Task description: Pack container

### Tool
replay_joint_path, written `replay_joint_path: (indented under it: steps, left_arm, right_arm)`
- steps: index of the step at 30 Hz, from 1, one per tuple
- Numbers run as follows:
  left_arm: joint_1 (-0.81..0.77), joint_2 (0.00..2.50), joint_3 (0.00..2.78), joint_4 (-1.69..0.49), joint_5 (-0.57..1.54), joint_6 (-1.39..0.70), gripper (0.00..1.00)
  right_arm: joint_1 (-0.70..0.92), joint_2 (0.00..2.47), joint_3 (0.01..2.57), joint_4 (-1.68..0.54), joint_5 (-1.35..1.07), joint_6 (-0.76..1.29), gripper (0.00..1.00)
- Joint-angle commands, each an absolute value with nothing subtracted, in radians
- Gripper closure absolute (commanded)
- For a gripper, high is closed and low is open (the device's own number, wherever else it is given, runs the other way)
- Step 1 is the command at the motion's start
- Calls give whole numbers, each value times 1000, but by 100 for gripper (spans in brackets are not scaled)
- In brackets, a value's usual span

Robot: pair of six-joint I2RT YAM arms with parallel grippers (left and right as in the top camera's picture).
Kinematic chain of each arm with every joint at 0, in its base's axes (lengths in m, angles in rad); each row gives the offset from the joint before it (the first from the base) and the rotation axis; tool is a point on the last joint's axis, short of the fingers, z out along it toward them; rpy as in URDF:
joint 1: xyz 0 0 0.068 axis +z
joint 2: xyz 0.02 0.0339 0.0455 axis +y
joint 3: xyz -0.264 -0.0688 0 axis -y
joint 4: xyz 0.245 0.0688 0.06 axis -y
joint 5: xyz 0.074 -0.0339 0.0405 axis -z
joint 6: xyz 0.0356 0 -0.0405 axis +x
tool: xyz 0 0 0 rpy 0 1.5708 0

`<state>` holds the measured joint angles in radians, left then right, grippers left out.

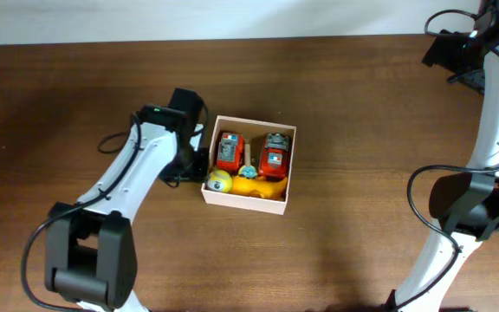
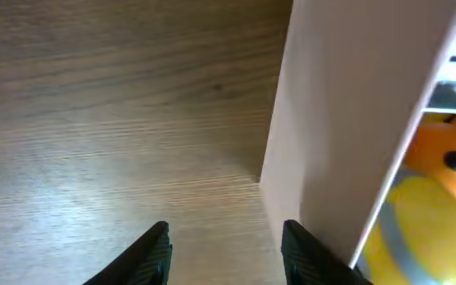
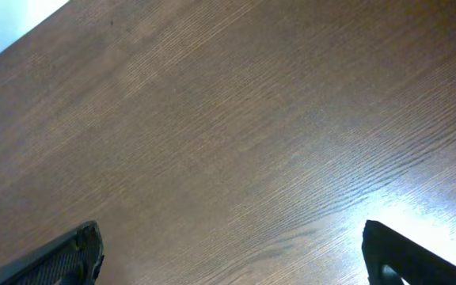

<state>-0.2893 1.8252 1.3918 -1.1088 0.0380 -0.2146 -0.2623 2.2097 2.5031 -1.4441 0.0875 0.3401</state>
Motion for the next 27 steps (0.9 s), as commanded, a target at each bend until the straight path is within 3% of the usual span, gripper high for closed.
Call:
replay_joint_path:
  steps: [1,16,27]
  left_arm:
    - [-334,1834,1384,-1099,76,-276,53]
    - [-390,1834,1384,-1096,75,-344,53]
    - [-325,1834,1424,-1133,-84,-321,53]
  right_arm:
    - [-262,2212,2502,-1444,89,349,1]
    - [-262,2212,2502,-1444,89,349,1]
    - [-262,2212,2502,-1444,89,349,1]
